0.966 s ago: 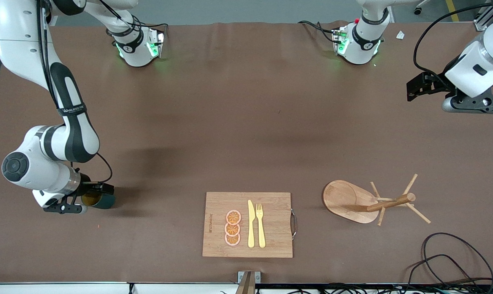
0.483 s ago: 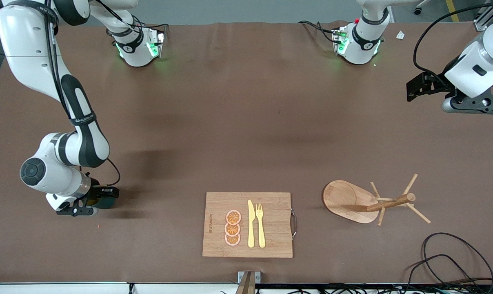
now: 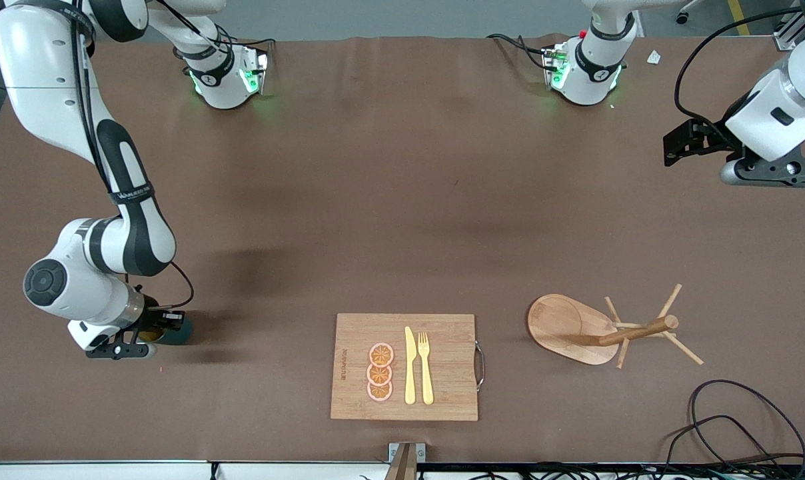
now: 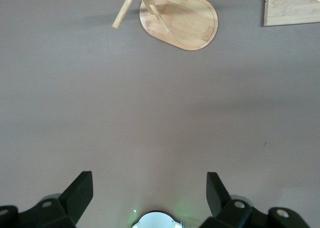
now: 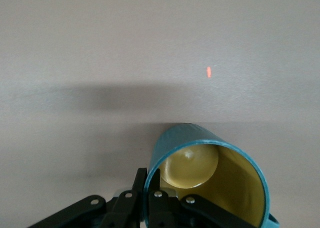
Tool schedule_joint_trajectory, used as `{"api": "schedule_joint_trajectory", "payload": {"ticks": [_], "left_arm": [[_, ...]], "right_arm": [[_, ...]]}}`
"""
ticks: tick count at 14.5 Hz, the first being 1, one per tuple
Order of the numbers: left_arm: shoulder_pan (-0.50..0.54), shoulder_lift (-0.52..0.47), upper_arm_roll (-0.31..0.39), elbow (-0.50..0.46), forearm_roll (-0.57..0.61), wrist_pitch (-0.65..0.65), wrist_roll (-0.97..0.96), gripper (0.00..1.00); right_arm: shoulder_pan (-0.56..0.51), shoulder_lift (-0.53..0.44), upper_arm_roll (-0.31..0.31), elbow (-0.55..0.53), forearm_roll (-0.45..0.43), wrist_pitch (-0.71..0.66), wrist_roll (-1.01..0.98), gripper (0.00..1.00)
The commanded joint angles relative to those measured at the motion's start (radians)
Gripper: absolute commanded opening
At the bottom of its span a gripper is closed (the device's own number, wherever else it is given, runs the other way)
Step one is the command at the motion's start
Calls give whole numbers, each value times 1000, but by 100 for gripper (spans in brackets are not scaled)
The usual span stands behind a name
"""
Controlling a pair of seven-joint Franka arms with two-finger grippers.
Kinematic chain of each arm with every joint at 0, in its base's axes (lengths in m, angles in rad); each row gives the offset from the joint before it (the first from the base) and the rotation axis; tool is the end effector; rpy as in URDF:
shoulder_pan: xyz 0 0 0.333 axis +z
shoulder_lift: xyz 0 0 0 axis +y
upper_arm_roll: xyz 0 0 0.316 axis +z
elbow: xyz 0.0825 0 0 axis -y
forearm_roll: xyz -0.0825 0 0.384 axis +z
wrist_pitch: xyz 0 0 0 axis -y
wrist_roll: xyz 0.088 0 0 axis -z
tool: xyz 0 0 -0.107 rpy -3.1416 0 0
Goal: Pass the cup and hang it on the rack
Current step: 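Close the right gripper on the teal mug rim and lift it, then carry the mug to mid-table, set it down, release it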
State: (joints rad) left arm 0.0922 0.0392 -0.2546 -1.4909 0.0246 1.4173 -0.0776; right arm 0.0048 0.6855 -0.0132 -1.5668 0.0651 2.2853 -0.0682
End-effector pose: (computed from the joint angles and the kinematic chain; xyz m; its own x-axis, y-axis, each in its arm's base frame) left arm 0.5439 -0.0831 0.6280 0.9907 -0.0809 -0.1098 -0.0839 -0.9962 -0.0233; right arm 0.7056 -0.0031 0.2436 0.9992 0.0204 0.0351 0.0218 -0.9990 -0.0399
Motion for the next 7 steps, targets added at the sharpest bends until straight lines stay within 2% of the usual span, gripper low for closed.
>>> {"api": "schedule_joint_trajectory", "payload": {"ticks": [1,4,7], "left_arm": [[1,11,-3,26,18,-18,10,100],[1,13,-3,26,15,-18,9,100],[1,13,-3,26,11,-18,12,100]], "right_arm": [[49,-9,1,83,-1,-138,5,1],[153,-12,4,212,-1,-288,114,3],[288,-12,6,266,9,-299,319,2]]}}
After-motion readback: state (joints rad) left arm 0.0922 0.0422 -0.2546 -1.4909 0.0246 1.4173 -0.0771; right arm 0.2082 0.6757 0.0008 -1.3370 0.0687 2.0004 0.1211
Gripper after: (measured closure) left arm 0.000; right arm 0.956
